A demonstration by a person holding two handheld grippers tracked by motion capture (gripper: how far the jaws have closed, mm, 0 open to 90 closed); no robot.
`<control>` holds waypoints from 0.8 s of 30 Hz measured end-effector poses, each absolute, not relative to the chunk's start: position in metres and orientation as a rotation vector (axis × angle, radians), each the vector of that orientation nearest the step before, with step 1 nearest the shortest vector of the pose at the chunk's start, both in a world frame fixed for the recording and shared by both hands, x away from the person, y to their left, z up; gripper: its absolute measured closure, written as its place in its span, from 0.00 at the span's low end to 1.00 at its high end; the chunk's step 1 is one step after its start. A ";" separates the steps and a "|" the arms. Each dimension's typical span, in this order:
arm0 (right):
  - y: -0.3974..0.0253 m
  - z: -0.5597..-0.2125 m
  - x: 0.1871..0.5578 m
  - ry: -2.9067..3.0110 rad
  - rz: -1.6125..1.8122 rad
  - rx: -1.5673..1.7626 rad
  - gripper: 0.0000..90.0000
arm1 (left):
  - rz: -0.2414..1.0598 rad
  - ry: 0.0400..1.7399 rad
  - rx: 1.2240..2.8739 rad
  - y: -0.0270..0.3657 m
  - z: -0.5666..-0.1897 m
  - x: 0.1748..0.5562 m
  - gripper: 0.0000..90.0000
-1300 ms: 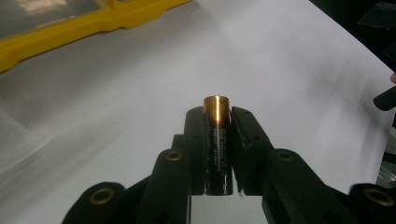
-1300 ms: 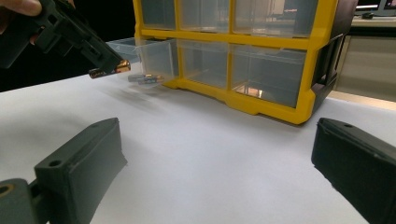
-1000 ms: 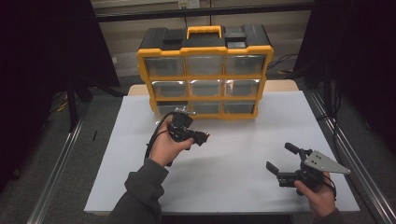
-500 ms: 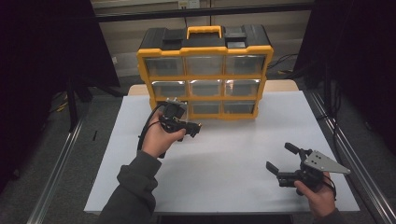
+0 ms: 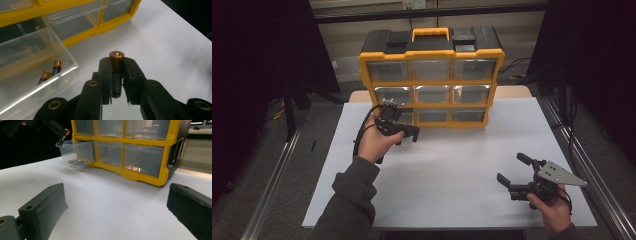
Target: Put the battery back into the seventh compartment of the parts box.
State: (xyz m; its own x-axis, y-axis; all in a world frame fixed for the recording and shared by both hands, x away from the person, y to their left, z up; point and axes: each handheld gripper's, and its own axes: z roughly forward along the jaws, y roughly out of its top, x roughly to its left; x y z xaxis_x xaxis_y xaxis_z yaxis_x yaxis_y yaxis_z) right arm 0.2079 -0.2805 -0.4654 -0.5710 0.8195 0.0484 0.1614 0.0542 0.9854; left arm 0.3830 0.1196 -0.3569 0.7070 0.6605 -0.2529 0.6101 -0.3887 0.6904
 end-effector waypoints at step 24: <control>-0.280 -0.466 0.208 1.791 1.556 0.982 0.02 | 0.190 1.122 1.991 0.167 -0.348 0.411 0.86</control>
State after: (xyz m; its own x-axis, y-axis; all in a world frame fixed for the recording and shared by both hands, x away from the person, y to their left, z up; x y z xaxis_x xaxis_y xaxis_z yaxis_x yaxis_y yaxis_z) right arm 0.2081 -0.2803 -0.4656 -0.5709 0.8197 0.0477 0.1617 0.0553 0.9853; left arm 0.4107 0.1673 -0.3480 0.5911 0.7678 -0.2471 0.6433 -0.2640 0.7187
